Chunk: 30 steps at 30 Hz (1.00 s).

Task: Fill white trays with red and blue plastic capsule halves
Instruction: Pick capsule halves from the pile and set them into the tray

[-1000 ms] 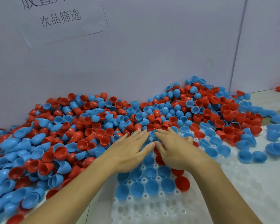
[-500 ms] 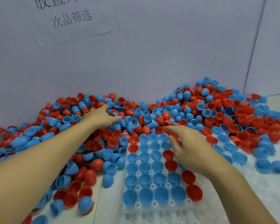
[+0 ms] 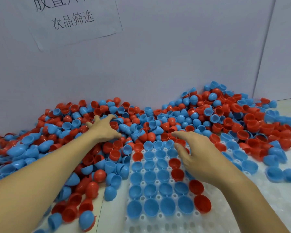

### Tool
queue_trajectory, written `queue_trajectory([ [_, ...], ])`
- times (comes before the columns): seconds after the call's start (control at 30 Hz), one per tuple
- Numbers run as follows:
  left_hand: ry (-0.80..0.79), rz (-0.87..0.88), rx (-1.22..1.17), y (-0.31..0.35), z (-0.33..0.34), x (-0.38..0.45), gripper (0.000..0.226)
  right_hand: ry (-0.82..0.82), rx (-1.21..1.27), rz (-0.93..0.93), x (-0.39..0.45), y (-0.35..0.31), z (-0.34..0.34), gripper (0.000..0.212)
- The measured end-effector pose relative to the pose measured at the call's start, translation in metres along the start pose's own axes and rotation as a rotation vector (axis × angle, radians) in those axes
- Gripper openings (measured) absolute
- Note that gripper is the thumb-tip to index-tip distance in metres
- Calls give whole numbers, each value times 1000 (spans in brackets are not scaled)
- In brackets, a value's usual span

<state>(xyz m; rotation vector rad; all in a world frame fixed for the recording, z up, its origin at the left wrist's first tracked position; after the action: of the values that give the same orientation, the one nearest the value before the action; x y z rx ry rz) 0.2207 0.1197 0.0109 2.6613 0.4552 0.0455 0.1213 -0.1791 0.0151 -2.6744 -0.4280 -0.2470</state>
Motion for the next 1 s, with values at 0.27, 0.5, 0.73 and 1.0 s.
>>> queue_trajectory([
  [0.27,176,-50,39,9,14,0,79,-1,30,-11,-1,1,-1,42],
  [0.5,240,35,-444,-9,-31,1,61,32,85,-15,0,2,-4,41],
  [0.73,133,-197,-973,-23,-53,-7,29,38,122,-21,-1,1,-7,40],
  [1.0,39,-352,-1459,1,-48,-40,39,32,140,-18,-2,-1,-8,36],
])
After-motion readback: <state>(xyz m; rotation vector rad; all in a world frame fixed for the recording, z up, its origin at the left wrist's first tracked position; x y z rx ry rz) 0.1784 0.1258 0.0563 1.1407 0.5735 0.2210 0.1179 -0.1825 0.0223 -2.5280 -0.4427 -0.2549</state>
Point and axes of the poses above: each hand's wrist, its own x-axis towards the middle knuckle, its own z-axis out of the palm, y = z × x, the point moved 5 cm from there along x, towards the middle knuckle, and after that the axes turned 15 degrees about -x, right-handed, at the moved point
